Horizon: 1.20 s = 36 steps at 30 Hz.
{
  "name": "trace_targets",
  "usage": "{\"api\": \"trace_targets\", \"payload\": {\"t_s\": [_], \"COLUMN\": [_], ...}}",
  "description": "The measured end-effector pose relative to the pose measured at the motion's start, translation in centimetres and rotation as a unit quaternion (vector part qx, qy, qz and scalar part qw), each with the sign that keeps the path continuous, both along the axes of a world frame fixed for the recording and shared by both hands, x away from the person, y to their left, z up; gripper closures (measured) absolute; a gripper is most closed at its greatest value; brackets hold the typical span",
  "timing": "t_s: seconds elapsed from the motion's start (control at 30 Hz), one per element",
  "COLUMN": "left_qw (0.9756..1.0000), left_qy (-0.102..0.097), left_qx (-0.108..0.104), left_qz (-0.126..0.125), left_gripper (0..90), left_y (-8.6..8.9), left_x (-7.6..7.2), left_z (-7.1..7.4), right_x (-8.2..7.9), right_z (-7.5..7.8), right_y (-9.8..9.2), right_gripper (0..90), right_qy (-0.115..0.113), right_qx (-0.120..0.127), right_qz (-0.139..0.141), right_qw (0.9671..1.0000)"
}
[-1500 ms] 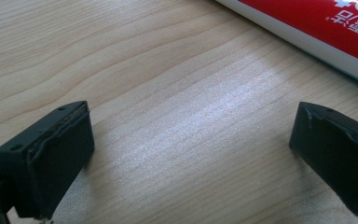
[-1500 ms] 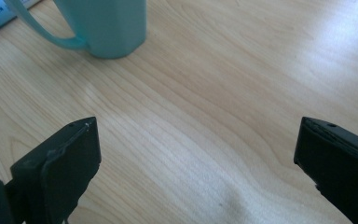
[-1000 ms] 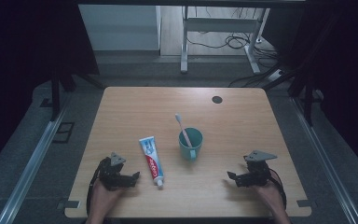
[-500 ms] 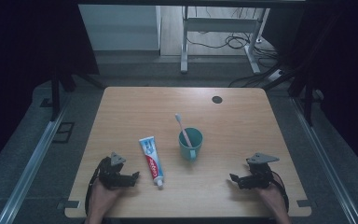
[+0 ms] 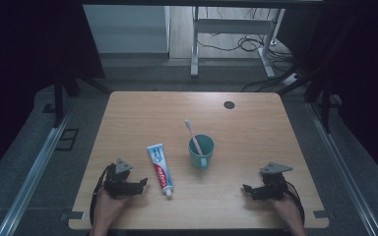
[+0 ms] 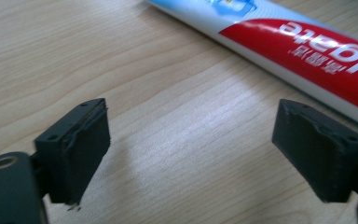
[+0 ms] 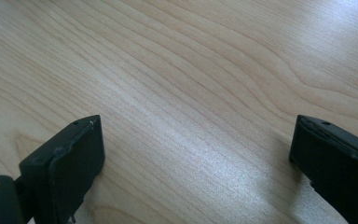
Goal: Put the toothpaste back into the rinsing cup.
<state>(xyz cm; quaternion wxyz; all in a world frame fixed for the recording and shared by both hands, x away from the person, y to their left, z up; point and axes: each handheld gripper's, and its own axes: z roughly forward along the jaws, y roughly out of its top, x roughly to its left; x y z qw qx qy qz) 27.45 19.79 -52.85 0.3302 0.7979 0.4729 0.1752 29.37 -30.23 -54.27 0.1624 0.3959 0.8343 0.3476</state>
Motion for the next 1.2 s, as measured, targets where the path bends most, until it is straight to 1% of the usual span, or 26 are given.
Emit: {"api": "trace_targets", "payload": {"t_s": [0.1,0.17,0.2,0.27,0.37,0.4,0.47,0.53,0.57,0.7,0.77,0.9,0.93,1.07,1.17,1.2], "left_qw": [1.0,1.0,0.9999,0.9999,0.9996,0.9996,0.9995,0.9995,0.9994,0.9988,0.9984,0.9978,0.9975,0.9961,0.9951,0.995], "left_qy": [-0.004,-0.008,-0.009,-0.009,-0.007,-0.007,-0.005,-0.002,0.0,0.01,0.014,0.019,0.021,0.041,0.054,0.055], "left_qx": [0.002,0.001,-0.002,-0.008,-0.019,-0.019,-0.016,-0.013,-0.011,-0.001,0.0,0.0,0.0,-0.01,-0.023,-0.021], "left_qz": [-0.002,-0.004,-0.006,-0.008,-0.017,-0.021,-0.025,-0.03,-0.034,-0.048,-0.054,-0.063,-0.067,-0.077,-0.079,-0.081], "left_gripper": [14.5,18.9,21.5,30.2,42.5,45.1,52.6,57.6,61.8,73.7,80.8,88.4,89.1,89.5,89.7,89.6], "left_y": [-0.2,-0.2,-0.2,-0.1,-0.2,-0.3,-0.5,-0.7,-0.7,-1.1,-1.3,-1.8,-1.9,-2.5,-3.0,-3.2], "left_x": [0.0,0.0,0.0,0.1,0.2,0.3,0.4,0.7,0.8,1.1,1.2,1.6,1.7,2.2,2.6,2.7], "left_z": [0.3,0.6,0.7,1.0,1.3,1.4,1.6,1.8,2.0,2.5,2.7,3.1,3.2,3.6,3.7,3.8], "right_x": [0.0,0.0,0.0,0.0,0.0,0.0,0.0,0.0,0.0,0.0,0.0,0.0,0.0,0.0,0.0,0.0], "right_z": [0.0,0.0,0.0,0.0,0.0,0.0,0.0,0.0,0.0,0.0,0.0,0.0,0.0,0.0,0.0,0.0], "right_y": [0.0,0.0,0.0,0.0,0.0,0.0,0.0,0.0,0.0,0.0,0.0,0.0,0.0,0.0,0.0,0.0], "right_gripper": [2.9,3.0,3.0,3.0,3.0,3.1,3.1,3.1,3.1,3.1,3.1,3.2,3.2,3.2,3.3,3.3], "right_qy": [0.001,0.0,0.0,0.0,0.0,0.0,0.0,0.0,0.0,0.0,-0.001,-0.001,0.0,-0.001,0.0,-0.001], "right_qx": [0.001,0.0,0.0,0.0,0.0,0.001,0.001,0.0,0.0,0.0,0.0,0.0,0.0,0.0,0.0,0.0], "right_qz": [0.0,0.0,0.0,-0.001,-0.001,-0.001,-0.001,-0.002,-0.002,-0.003,-0.002,-0.002,-0.003,-0.002,-0.003,-0.002], "right_qw": [1.0,1.0,1.0,1.0,1.0,1.0,1.0,1.0,1.0,1.0,1.0,1.0,1.0,1.0,1.0,1.0]}}
